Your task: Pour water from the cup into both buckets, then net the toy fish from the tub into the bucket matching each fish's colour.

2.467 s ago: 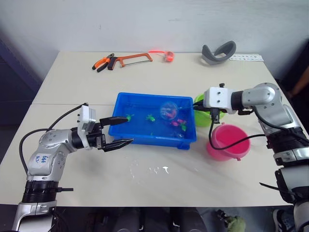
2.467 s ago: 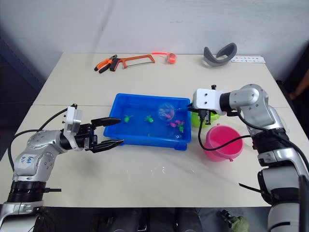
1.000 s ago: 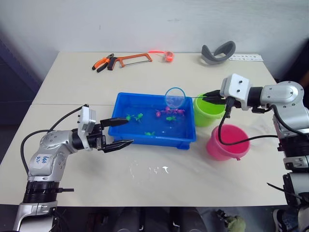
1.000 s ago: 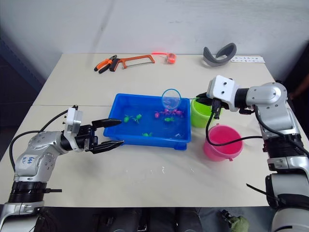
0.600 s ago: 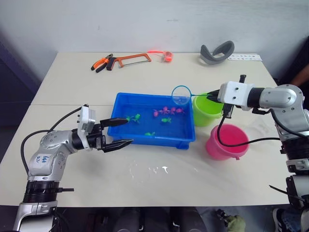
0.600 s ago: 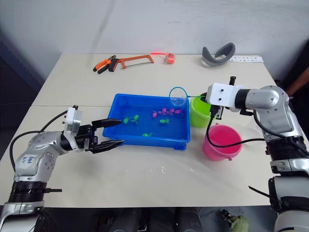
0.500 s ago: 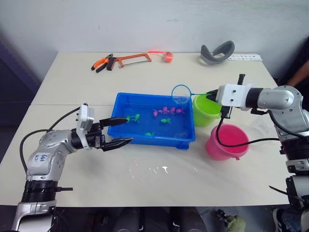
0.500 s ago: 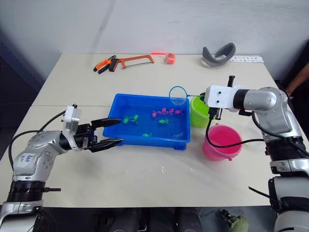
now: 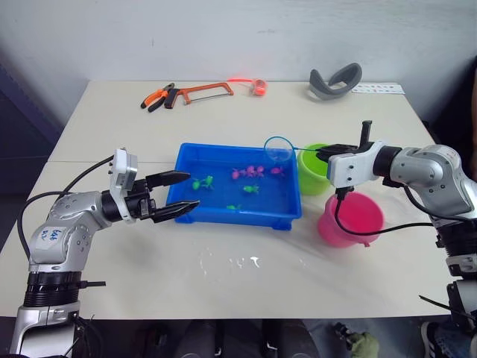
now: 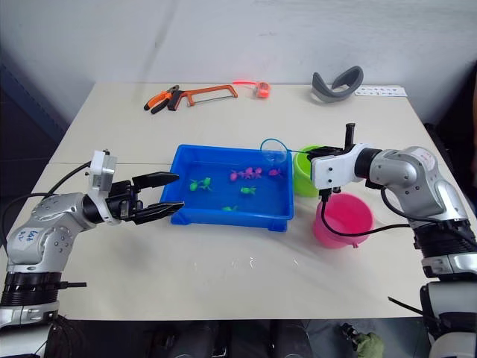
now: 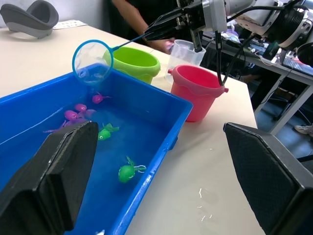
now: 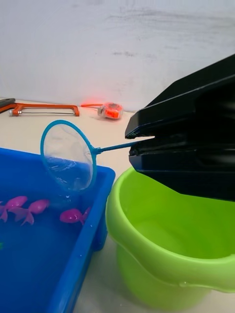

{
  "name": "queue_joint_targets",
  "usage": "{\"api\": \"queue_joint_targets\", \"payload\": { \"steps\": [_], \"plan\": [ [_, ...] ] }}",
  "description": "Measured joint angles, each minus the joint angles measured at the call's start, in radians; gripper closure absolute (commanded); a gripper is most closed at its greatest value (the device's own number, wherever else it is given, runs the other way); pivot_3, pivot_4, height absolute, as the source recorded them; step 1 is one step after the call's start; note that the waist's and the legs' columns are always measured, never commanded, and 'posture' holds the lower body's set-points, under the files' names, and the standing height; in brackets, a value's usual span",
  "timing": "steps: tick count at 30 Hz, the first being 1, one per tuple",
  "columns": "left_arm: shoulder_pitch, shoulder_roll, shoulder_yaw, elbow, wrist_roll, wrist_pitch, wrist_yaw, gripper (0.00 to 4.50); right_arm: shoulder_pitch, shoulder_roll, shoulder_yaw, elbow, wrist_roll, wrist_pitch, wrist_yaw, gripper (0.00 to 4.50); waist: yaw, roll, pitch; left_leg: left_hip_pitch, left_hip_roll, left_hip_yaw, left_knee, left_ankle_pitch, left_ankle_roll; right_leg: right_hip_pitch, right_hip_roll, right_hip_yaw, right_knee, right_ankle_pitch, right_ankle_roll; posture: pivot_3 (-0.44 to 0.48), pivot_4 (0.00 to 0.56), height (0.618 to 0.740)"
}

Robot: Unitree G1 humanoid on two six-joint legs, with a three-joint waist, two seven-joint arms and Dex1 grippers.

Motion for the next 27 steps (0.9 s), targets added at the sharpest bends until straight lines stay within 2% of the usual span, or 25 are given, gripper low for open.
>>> {"api": "queue_joint_targets", "payload": {
  "steps": [8, 17, 27],
  "plan": [
    [-0.035, 0.0, -0.005, 0.001, 0.0, 0.001, -0.001, 0.05, -0.003, -0.002, 0.037, 0.056, -0.073, -0.075, -0.092, 4.5, 0.0, 0.0, 0.0, 0.0, 0.0, 0.0, 0.0, 0.0, 0.0, 0.0, 0.0, 0.001, 0.0, 0.0, 0.0, 0.0, 0.15, 0.74],
    [-0.037, -0.004, -0.008, 0.001, 0.0, 0.001, -0.001, 0.05, -0.028, 0.012, 0.085, 0.06, -0.13, -0.062, -0.112, 4.5, 0.0, 0.0, 0.0, 0.0, 0.0, 0.0, 0.0, 0.0, 0.0, 0.0, 0.0, 0.001, 0.0, 0.0, 0.0, 0.0, 0.15, 0.74],
    [-0.047, -0.007, -0.01, 0.003, 0.0, -0.004, -0.004, 0.05, -0.077, 0.022, 0.128, 0.035, -0.131, 0.009, 0.005, 4.5, 0.0, 0.0, 0.0, 0.0, 0.0, 0.0, 0.0, 0.0, 0.0, 0.0, 0.001, 0.001, 0.0, 0.0, 0.0, 0.0, 0.15, 0.74]
  ]
}}
